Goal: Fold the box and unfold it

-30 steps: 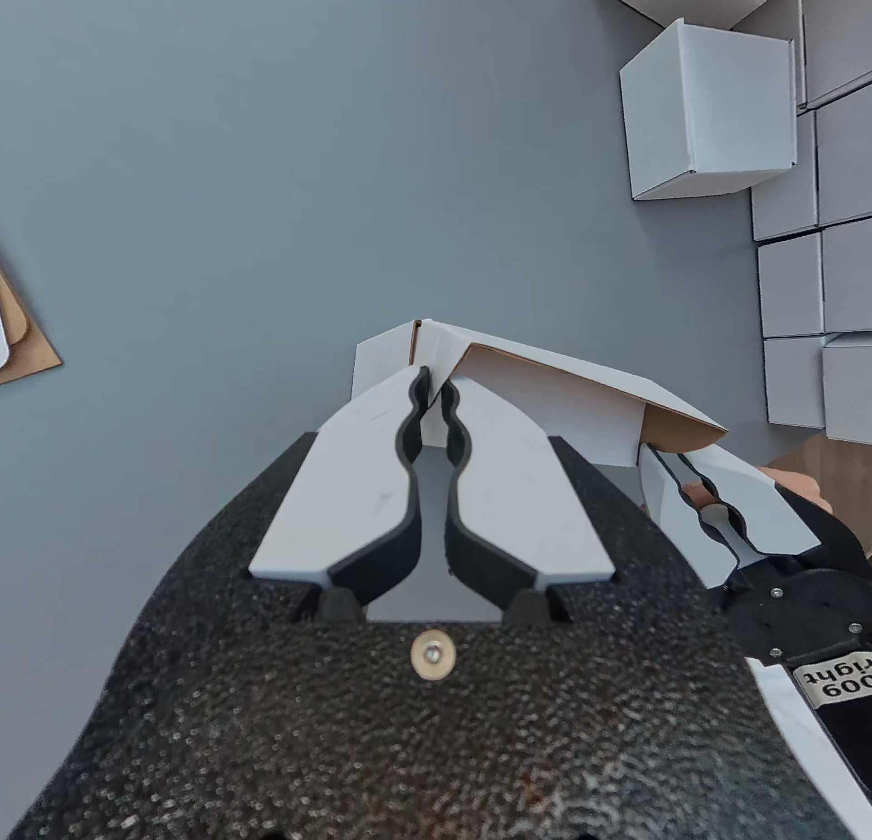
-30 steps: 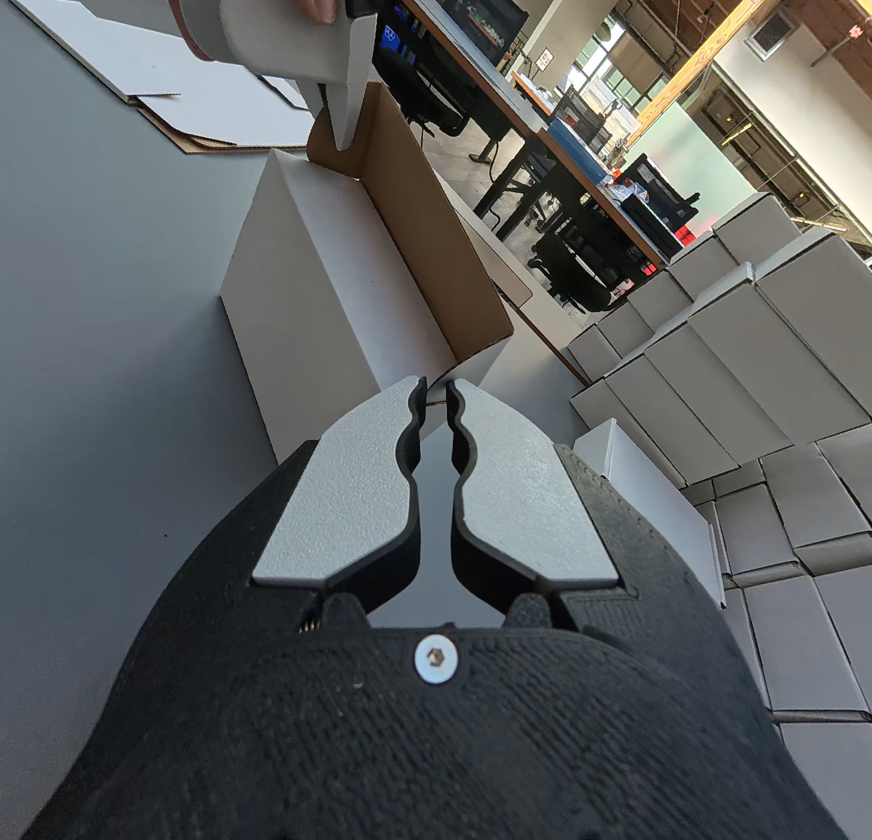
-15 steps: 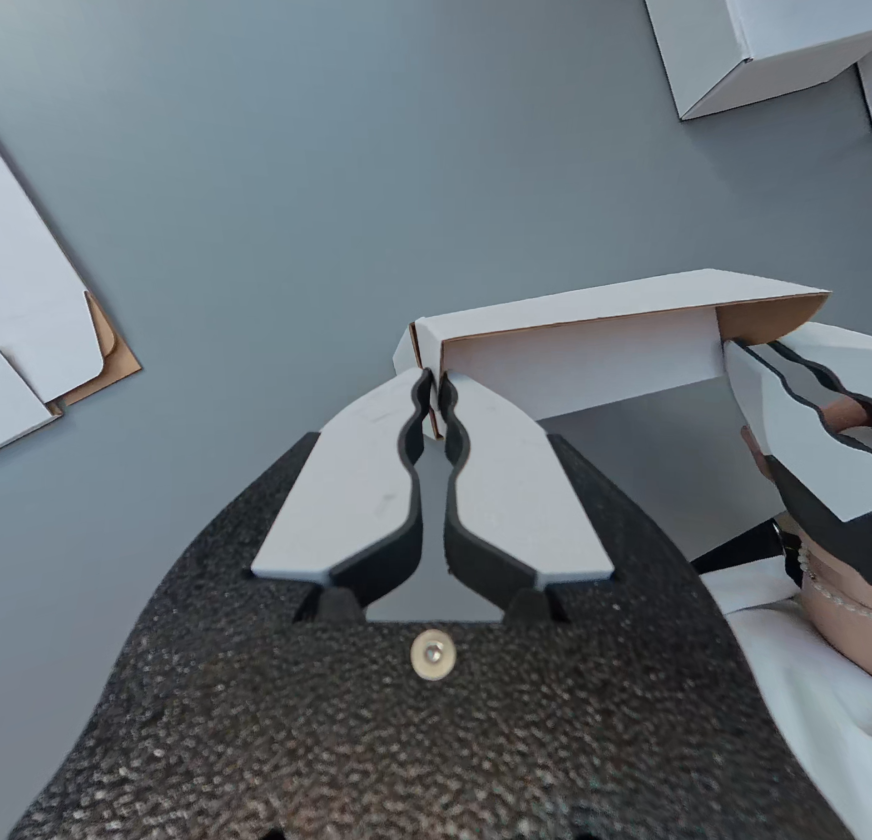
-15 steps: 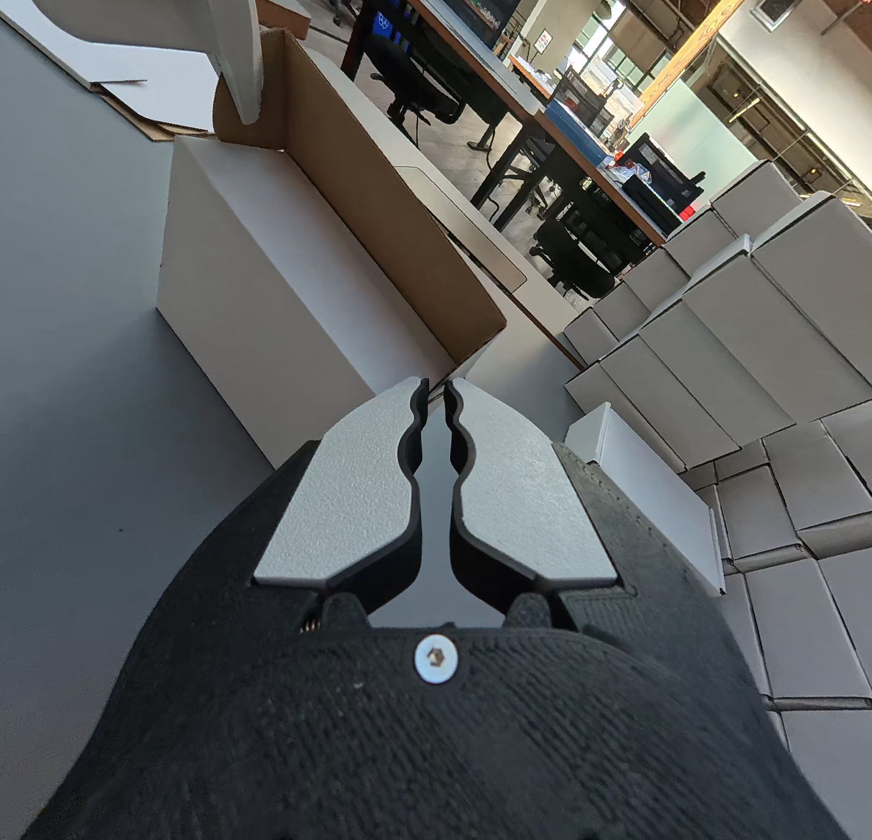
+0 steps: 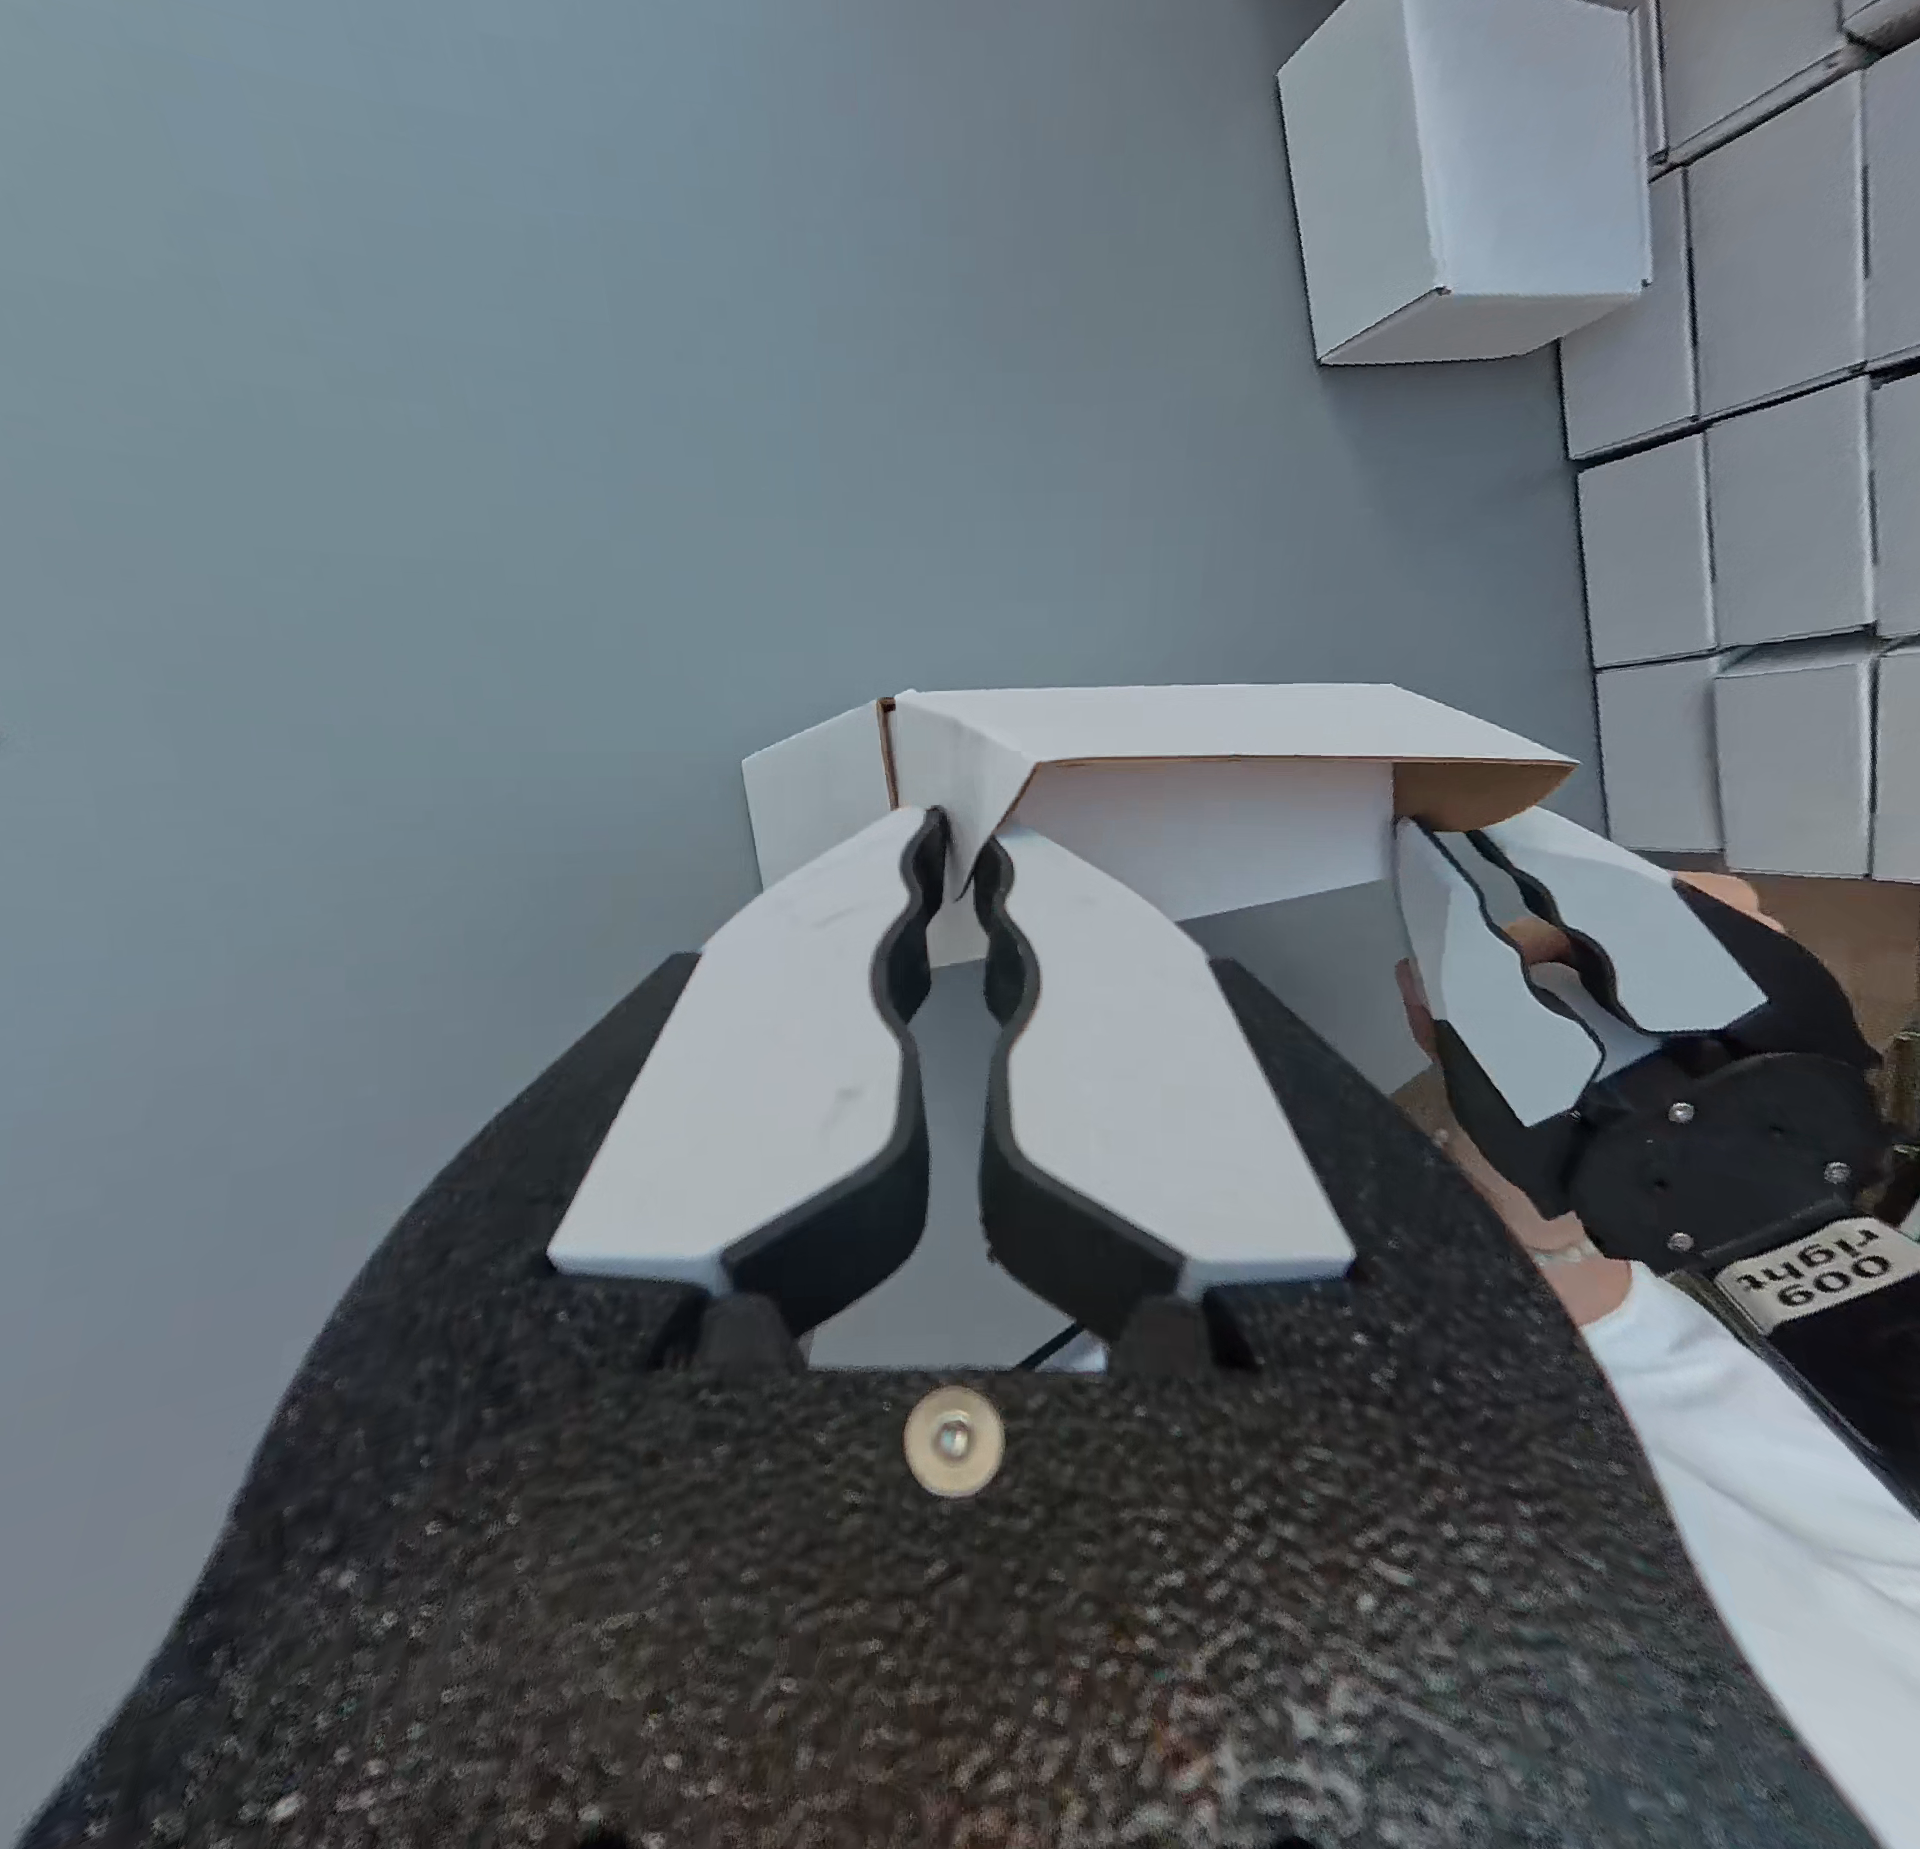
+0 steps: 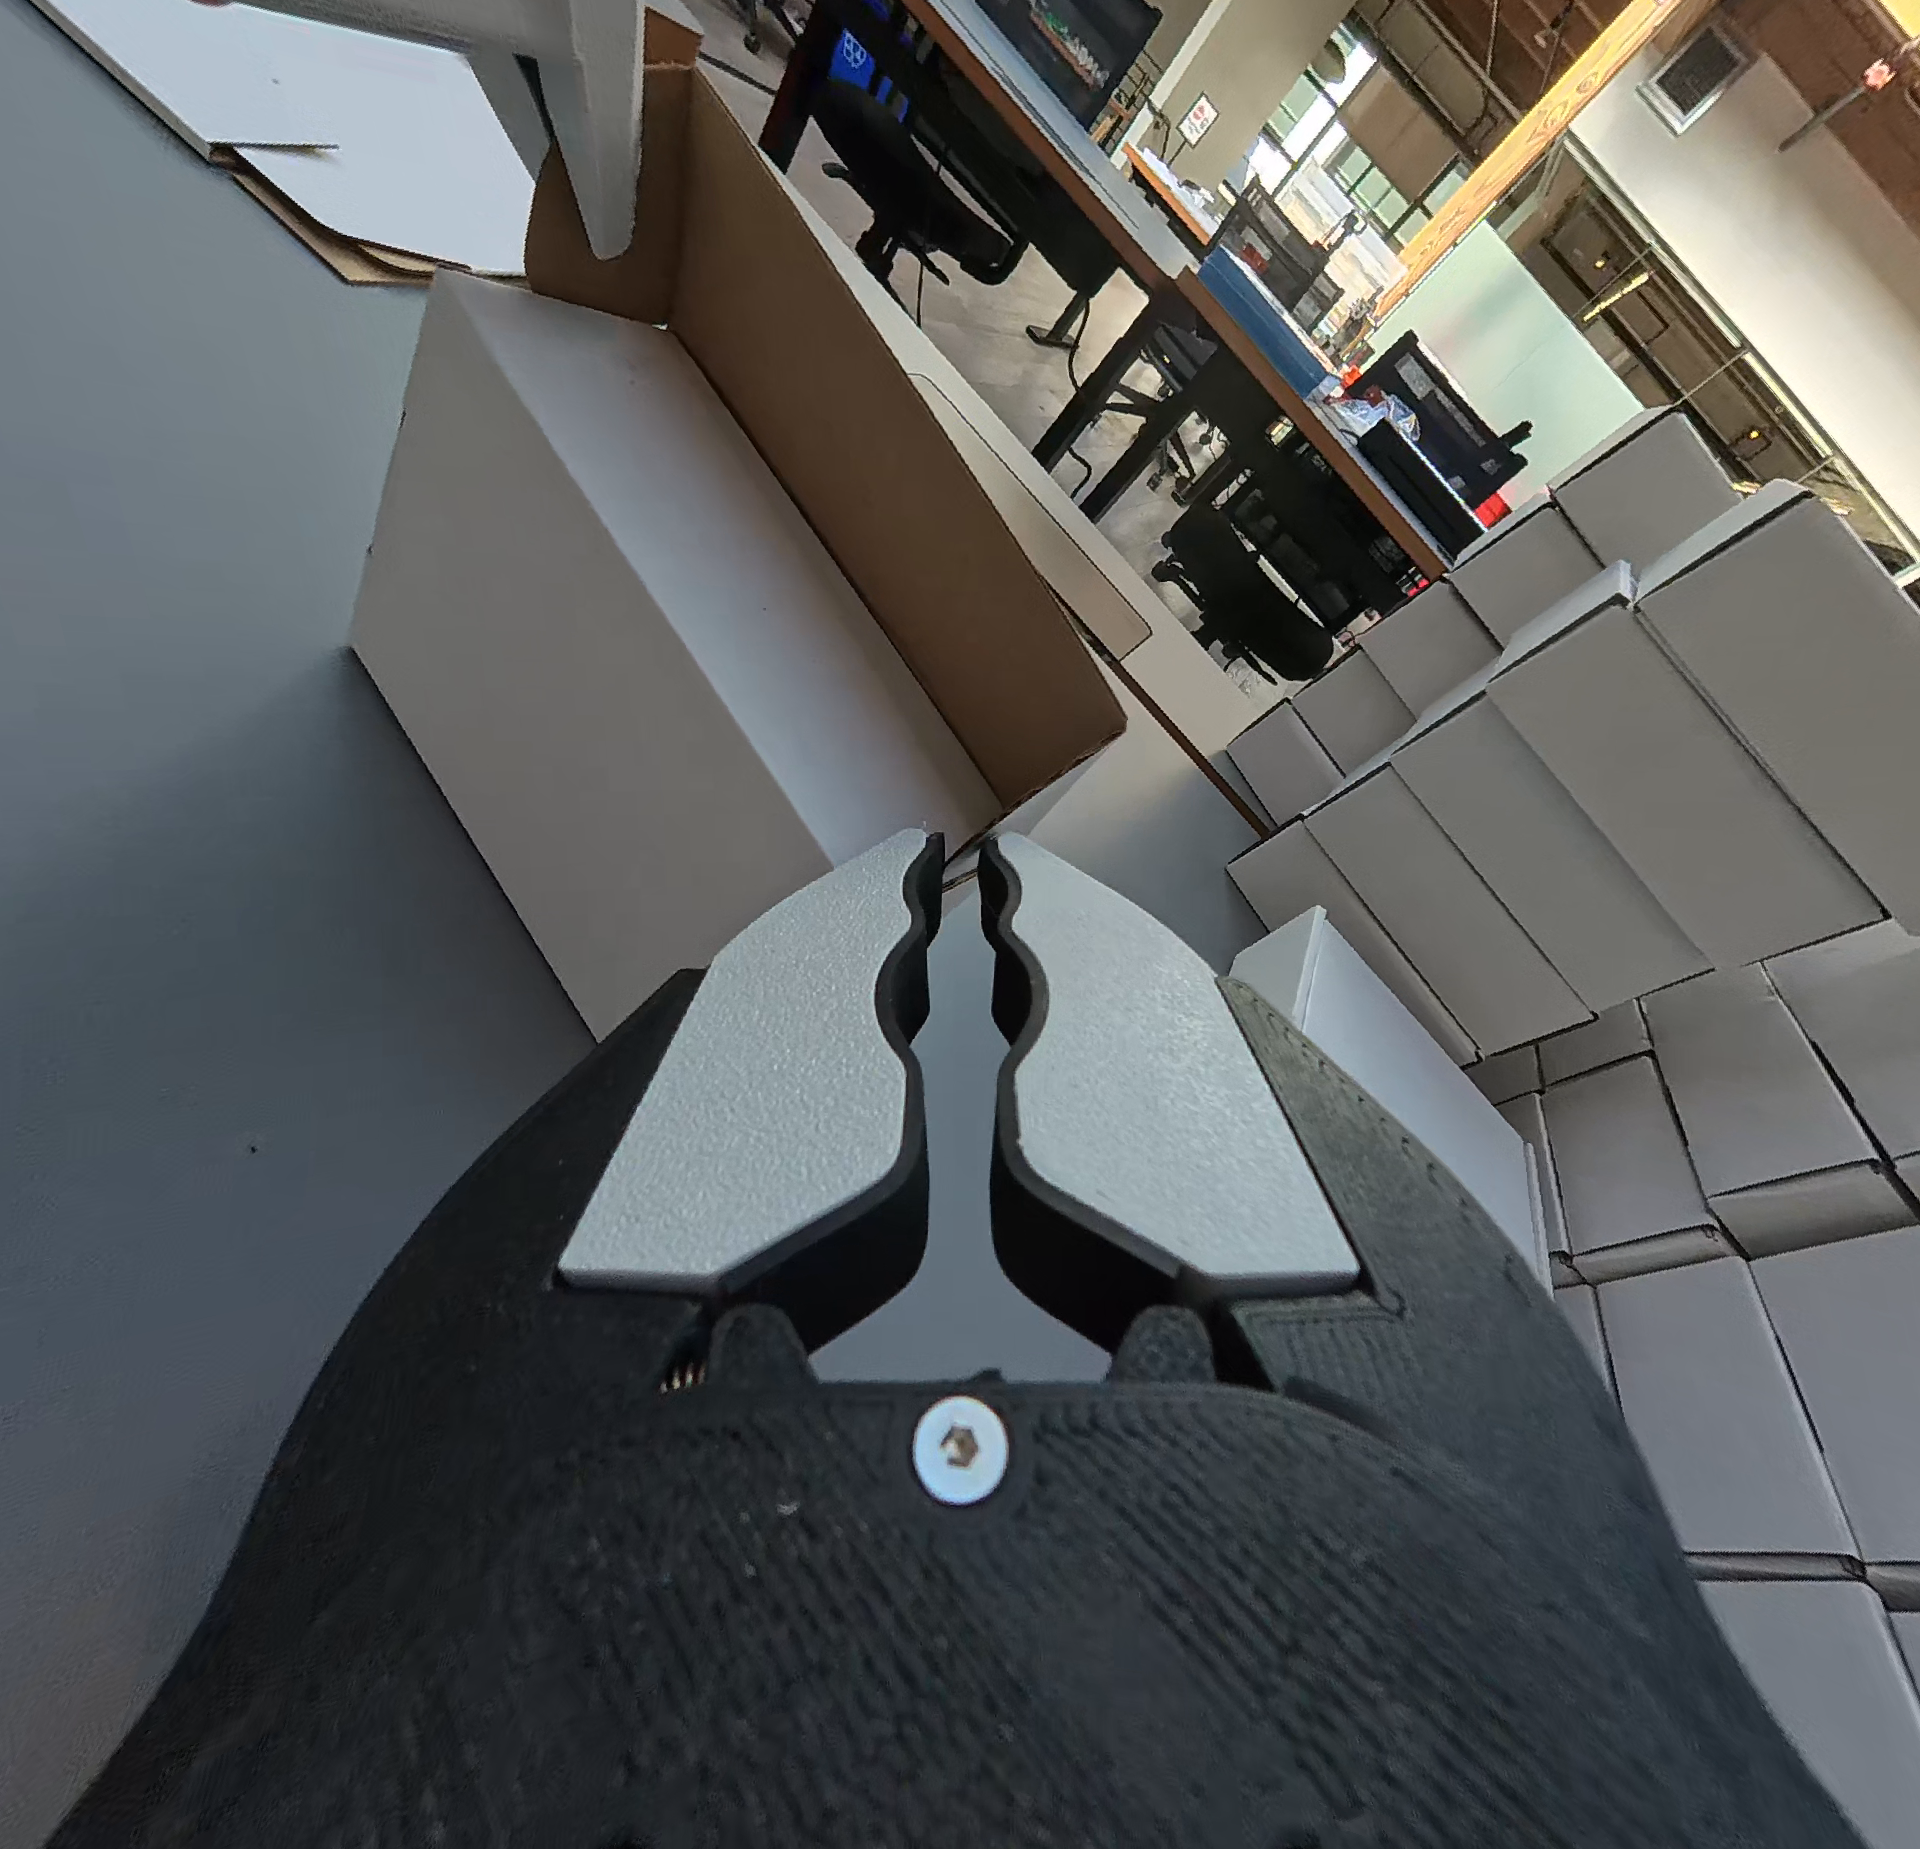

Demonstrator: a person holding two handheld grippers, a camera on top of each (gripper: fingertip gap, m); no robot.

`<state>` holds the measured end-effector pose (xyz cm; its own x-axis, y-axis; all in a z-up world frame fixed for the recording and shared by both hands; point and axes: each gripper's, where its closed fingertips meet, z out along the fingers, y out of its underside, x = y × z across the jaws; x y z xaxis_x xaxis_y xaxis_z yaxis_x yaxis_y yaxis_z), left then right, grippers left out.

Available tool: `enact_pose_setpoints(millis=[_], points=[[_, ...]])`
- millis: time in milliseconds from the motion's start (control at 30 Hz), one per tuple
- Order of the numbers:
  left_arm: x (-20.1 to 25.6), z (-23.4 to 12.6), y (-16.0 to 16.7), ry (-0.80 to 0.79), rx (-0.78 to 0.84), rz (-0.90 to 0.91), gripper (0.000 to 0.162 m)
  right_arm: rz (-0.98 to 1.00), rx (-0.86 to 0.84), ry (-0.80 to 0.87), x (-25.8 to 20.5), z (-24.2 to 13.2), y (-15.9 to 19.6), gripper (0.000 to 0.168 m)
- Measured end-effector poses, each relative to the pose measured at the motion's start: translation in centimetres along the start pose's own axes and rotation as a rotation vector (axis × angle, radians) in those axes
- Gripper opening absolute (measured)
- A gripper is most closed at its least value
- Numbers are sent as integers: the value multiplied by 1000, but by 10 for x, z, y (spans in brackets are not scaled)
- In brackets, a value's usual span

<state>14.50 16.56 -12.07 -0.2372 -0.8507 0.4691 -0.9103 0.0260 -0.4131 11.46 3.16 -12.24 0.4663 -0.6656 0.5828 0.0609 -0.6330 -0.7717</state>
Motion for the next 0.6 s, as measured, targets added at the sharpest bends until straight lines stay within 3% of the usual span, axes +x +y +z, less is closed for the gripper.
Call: enact_pose_setpoints(millis=[467,600], points=[[-2,-1,-6,64,-92,-109,5,-88,-18,32,-6,-2,-4,6],[-3,0,-6,18,-75,-59,4,-75,-7,23,-6,-1,-4,6]])
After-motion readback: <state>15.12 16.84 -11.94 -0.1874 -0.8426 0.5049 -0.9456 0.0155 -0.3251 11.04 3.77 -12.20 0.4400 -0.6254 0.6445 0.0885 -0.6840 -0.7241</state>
